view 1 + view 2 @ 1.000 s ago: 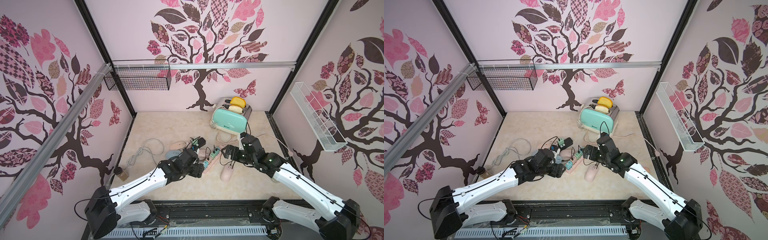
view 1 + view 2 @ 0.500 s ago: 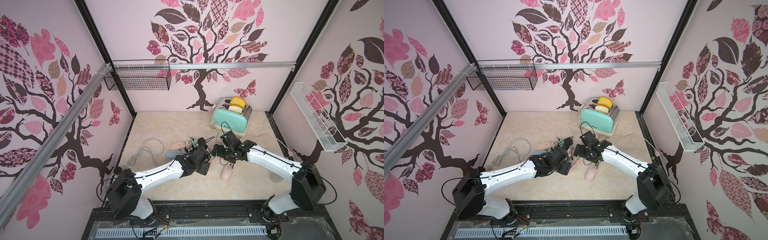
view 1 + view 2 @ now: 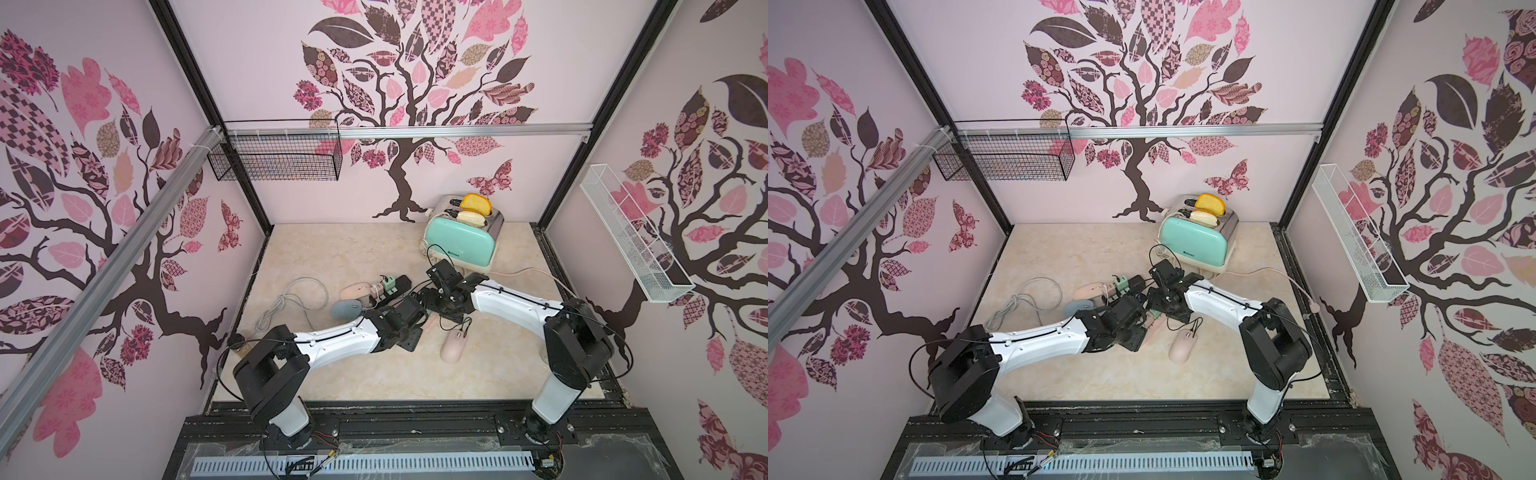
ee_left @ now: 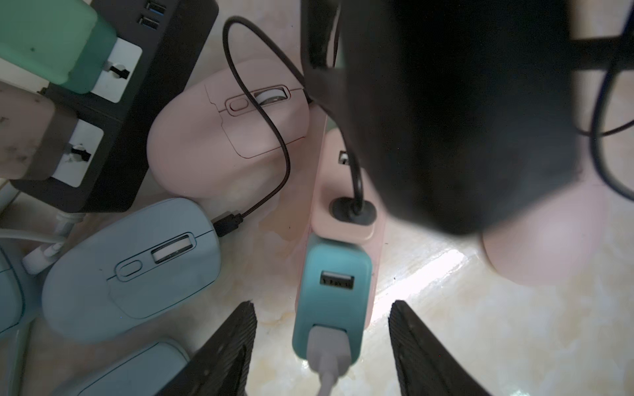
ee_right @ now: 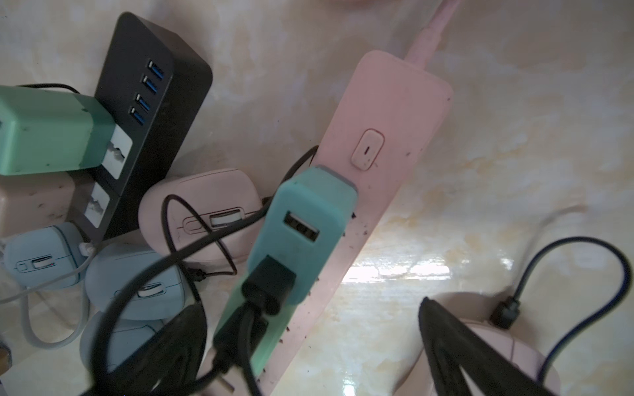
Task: Unplug the wireless mouse
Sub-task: Remove the plug from the socket.
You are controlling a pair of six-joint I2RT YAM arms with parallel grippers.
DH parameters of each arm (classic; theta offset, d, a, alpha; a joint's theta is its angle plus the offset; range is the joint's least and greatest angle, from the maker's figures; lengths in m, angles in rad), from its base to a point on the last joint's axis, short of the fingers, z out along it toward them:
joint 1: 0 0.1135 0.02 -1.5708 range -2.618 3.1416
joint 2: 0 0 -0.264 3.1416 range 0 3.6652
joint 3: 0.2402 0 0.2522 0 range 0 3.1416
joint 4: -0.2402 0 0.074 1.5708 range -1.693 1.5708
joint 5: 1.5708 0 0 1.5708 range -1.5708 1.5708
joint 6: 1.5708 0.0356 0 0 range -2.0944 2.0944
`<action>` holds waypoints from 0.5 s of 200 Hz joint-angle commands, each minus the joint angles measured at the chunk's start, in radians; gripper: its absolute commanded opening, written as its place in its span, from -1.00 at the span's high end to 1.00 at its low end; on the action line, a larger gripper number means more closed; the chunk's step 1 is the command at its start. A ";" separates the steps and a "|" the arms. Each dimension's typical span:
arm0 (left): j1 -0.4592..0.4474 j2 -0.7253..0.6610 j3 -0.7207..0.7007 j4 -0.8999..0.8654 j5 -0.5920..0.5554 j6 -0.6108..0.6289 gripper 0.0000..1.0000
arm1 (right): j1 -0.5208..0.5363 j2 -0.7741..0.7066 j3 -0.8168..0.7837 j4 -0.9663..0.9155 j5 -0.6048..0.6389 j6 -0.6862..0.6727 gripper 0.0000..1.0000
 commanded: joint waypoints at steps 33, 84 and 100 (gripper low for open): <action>-0.004 0.045 0.029 0.025 -0.014 0.016 -0.02 | -0.007 0.033 0.036 0.008 0.012 0.007 -0.68; -0.003 0.063 0.046 0.025 -0.006 0.010 0.30 | -0.007 0.088 0.061 0.008 0.010 0.014 -0.58; -0.004 0.066 0.046 0.025 -0.003 0.008 0.47 | -0.007 0.105 0.065 0.012 0.012 0.018 -0.53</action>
